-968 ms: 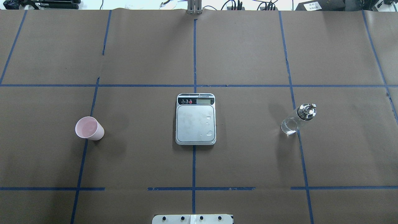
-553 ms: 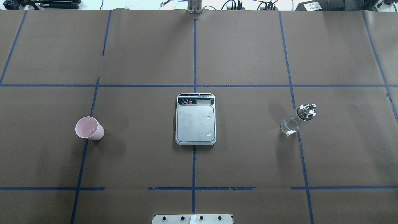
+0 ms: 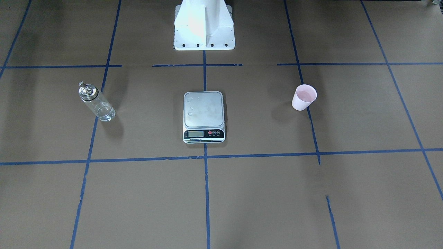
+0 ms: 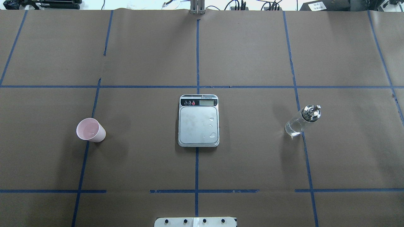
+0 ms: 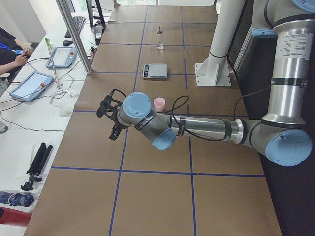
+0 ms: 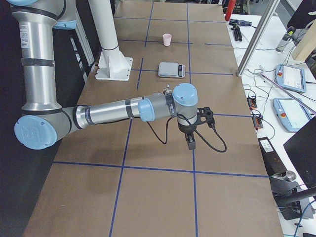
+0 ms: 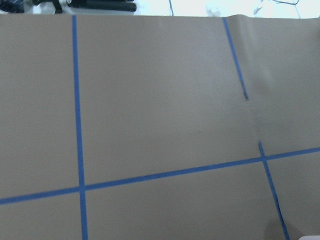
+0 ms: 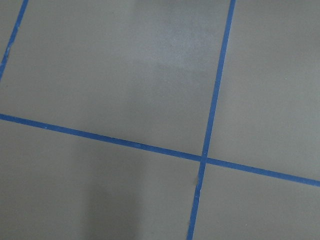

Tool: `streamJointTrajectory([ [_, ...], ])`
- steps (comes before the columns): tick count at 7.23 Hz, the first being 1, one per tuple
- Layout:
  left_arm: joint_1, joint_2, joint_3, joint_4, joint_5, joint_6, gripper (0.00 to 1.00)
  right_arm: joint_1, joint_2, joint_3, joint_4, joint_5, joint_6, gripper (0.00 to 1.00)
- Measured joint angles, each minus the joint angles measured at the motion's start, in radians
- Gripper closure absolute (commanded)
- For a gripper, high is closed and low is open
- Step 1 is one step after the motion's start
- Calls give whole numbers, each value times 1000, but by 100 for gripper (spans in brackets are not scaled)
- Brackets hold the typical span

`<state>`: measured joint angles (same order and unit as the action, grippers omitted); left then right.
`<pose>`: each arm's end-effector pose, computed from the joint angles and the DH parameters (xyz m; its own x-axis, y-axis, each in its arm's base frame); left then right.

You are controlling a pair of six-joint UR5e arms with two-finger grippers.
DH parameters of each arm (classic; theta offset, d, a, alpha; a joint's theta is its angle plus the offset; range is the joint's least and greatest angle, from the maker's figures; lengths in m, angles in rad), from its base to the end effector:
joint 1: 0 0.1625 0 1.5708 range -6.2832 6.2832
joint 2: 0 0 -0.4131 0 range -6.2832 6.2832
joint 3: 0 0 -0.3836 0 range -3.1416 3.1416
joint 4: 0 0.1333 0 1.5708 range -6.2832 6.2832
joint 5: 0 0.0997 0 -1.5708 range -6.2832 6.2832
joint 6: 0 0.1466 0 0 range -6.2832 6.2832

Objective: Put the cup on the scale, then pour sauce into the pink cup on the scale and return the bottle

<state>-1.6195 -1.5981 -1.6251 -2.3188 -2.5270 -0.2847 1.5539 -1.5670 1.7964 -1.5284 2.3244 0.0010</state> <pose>-0.0390 -0.5220 0.5277 0.5717 0.3614 -0.7366 0.2015 0.8084 0.5530 0.0245 -0.5003 0.5646 0.7260 -0.1950 0.6594 0.0156 0.9633 0.2678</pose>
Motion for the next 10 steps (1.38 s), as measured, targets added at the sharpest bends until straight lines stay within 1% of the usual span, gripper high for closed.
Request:
streamJointTrajectory([
  [1, 12, 8, -2, -64, 34, 26, 0, 0, 2, 2, 2, 3, 1, 0],
  [2, 35, 22, -3, -117, 45, 39, 0, 0, 3, 3, 3, 7, 1, 0],
  [4, 133, 34, -20, -142, 63, -12, 0, 0, -1, 4, 4, 16, 2, 0],
  [5, 187, 52, -56, -139, 109, -75, 0, 0, -7, 5, 4, 17, 2, 0],
  [6, 252, 87, -123, -120, 186, -158, 0, 0, -11, 5, 4, 18, 2, 0],
  [7, 331, 124, -219, -60, 266, -249, 6, 0, -12, 4, 4, 18, 2, 0],
  [8, 425, 150, -334, 59, 352, -343, 25, 0, -13, 3, 4, 18, 2, 0],
  [9, 533, 160, -437, 195, 436, -459, 47, 0, -15, 3, 4, 18, 2, 0],
  [10, 639, 160, -494, 280, 488, -600, 49, 0, -19, 5, 5, 17, 2, 0],
])
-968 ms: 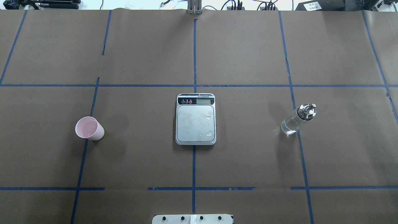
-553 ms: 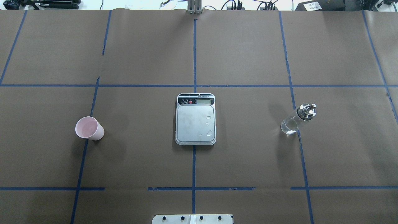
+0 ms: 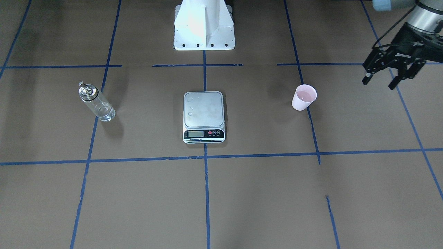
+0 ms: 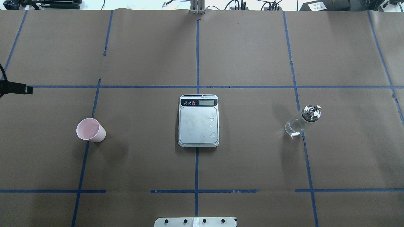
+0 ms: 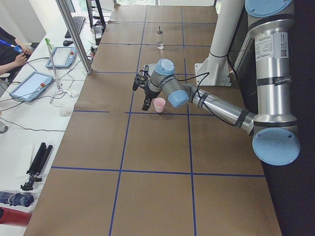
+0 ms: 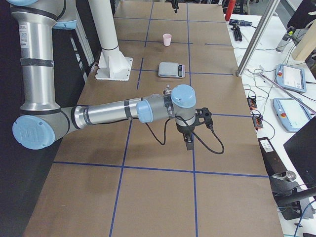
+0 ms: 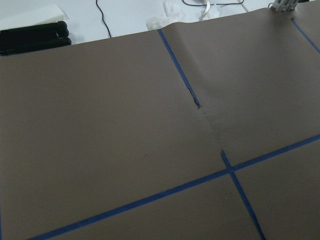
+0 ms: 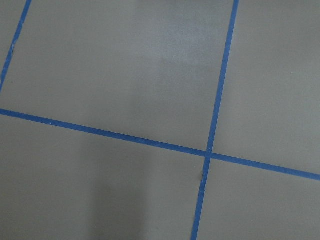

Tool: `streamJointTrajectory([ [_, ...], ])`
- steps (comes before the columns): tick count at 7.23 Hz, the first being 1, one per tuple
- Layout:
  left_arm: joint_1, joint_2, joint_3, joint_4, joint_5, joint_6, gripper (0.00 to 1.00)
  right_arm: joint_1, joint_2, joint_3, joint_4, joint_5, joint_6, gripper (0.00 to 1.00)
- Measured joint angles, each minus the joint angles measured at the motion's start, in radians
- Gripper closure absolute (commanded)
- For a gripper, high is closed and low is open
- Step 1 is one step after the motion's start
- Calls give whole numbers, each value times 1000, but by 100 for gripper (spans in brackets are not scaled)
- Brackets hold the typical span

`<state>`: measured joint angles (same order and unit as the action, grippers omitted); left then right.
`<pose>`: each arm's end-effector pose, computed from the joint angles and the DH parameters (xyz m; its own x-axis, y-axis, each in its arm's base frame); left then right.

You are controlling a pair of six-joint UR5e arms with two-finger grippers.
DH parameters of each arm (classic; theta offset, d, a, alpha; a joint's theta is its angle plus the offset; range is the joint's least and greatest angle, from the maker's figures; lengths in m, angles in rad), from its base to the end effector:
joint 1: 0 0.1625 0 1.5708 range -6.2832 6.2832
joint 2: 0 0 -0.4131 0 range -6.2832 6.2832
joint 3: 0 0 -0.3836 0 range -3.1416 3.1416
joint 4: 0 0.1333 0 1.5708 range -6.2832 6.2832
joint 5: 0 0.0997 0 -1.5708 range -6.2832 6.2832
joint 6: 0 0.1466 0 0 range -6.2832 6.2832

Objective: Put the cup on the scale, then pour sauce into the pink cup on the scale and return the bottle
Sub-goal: 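Reach the left gripper down to the pink cup and grasp it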

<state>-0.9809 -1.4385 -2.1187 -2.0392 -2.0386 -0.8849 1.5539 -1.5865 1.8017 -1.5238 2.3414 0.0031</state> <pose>0.2005 -0.4203 0.4230 0.6199 0.0903 -0.7795 0.2005 0.9422 0.2685 0.0229 -0.4923 0.5694 0.7144 -0.1897 0.6736 0.0141 0.9663 0.2571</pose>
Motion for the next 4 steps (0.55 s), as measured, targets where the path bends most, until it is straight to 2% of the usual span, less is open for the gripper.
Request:
streamJointTrajectory([
  [2, 190, -13, -18, 41, 85, -257, 48, 0, -6, 3, 1, 0, 0, 0],
  [4, 293, -66, 36, 45, 138, -355, 48, 0, -7, 4, 1, 0, -1, 0],
])
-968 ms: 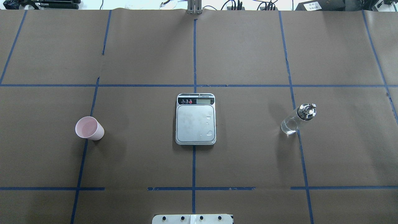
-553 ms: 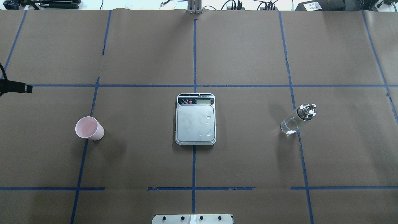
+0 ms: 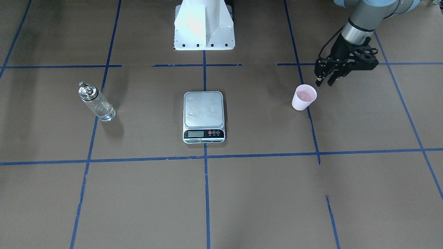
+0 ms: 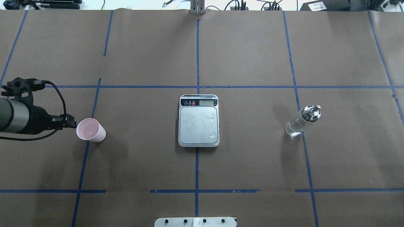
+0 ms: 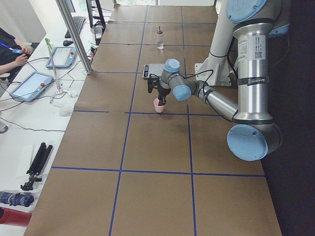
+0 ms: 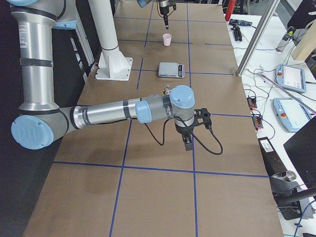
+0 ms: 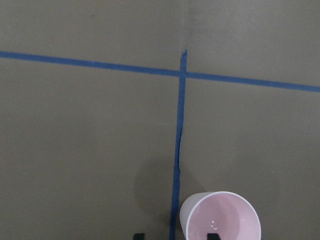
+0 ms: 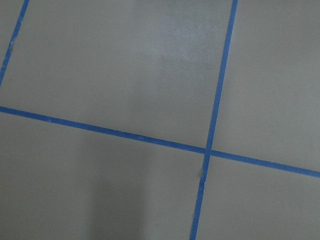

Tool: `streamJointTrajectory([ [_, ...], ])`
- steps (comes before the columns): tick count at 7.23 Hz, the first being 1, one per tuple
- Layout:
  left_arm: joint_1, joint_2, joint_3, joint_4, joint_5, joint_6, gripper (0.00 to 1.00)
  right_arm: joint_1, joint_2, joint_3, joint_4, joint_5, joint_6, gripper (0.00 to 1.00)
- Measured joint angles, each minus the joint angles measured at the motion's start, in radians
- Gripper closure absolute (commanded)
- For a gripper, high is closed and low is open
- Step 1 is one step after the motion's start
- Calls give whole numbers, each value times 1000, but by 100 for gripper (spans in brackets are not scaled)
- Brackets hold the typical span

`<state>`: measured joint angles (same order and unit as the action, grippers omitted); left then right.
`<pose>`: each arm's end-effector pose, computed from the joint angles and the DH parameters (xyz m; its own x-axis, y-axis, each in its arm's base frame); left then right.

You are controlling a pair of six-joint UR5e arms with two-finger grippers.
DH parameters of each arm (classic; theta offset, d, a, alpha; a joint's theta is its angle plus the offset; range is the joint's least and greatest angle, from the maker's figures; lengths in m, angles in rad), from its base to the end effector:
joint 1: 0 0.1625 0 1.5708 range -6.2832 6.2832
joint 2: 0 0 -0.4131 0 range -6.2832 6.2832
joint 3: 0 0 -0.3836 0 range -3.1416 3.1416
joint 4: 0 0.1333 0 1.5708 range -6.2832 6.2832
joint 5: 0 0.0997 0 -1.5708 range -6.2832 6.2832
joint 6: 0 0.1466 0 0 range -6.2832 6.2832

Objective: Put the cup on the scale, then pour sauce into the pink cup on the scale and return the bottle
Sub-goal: 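Reach the left gripper down to the pink cup and grasp it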

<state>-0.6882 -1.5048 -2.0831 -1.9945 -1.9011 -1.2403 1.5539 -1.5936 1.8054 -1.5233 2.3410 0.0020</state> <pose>0.3233 -0.3769 0.4223 0.6039 -0.0992 -0.7908 0.2256 0.9729 0.0502 0.0230 -0.4894 0.5710 0.7147 -0.1887 0.6735 0.0149 0.9668 0.2551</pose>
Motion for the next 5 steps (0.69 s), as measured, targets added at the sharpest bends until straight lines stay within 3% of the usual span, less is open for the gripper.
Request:
streamJointTrajectory([
  [5, 38, -23, 56, 2, 22, -17, 49, 0, 1, 2, 0, 0, 1, 0],
])
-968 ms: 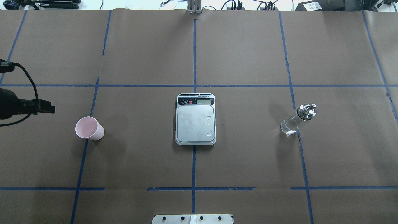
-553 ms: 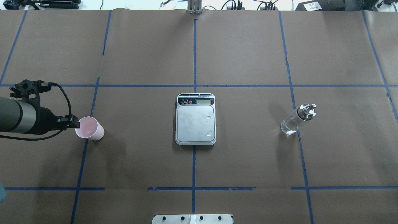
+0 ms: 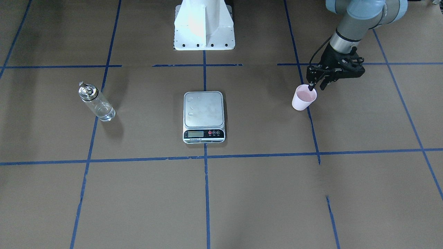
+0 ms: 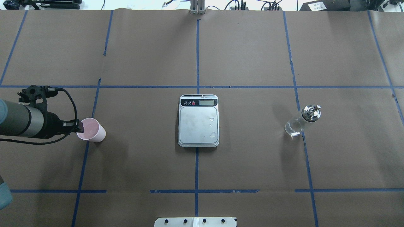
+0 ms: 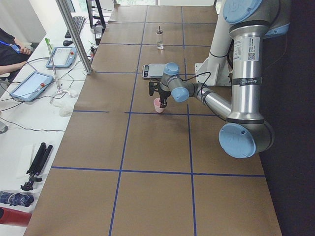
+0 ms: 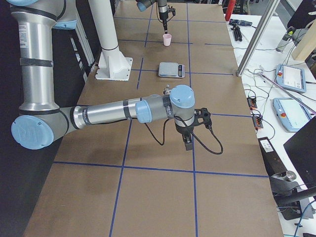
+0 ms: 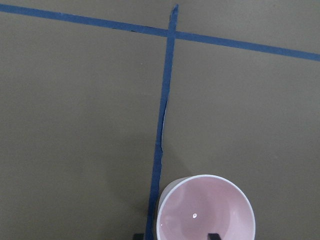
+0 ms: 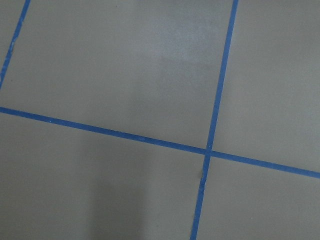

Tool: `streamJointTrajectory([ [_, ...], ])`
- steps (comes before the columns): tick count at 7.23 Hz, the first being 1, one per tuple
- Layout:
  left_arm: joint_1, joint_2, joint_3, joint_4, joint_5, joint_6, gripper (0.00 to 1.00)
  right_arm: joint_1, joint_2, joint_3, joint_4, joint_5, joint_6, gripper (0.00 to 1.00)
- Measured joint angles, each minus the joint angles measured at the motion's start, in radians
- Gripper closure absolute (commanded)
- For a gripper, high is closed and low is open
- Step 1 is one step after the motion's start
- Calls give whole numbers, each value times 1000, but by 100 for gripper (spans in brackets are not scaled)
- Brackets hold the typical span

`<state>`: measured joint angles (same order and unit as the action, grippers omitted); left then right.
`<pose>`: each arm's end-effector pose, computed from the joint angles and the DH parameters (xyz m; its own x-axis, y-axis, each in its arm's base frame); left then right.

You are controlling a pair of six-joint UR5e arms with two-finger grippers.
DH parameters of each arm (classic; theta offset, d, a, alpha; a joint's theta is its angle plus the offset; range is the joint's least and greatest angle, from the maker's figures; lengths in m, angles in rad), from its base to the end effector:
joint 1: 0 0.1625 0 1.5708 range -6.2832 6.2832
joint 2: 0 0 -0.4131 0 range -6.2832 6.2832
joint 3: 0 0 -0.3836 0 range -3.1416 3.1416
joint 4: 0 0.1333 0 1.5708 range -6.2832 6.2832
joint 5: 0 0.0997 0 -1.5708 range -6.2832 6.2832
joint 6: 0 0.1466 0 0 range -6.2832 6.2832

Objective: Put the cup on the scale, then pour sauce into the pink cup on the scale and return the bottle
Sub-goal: 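Reach the left gripper down to the pink cup and grasp it, then carry the pink cup with the left gripper onto the scale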

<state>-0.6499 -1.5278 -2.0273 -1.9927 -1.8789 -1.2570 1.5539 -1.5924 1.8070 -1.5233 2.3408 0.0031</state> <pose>0.3475 -0.3757 0.4409 0.6308 -0.1099 -0.7682 0.2133 0.9763 0.0354 0.0230 -0.4899 0.5696 0.7148 -0.1895 0.6732 0.0141 0.9663 0.2570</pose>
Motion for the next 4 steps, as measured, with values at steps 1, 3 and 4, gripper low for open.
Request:
streamJointTrajectory([
  [1, 4, -6, 16, 0, 2, 1, 63, 0, 0, 0, 0, 0, 0, 0],
  [3, 16, -15, 32, 0, 3, 2, 100, 0, 0, 0, 0, 0, 0, 0],
  [4, 22, -17, 30, 0, 3, 2, 100, 0, 0, 1, 0, 0, 0, 0],
])
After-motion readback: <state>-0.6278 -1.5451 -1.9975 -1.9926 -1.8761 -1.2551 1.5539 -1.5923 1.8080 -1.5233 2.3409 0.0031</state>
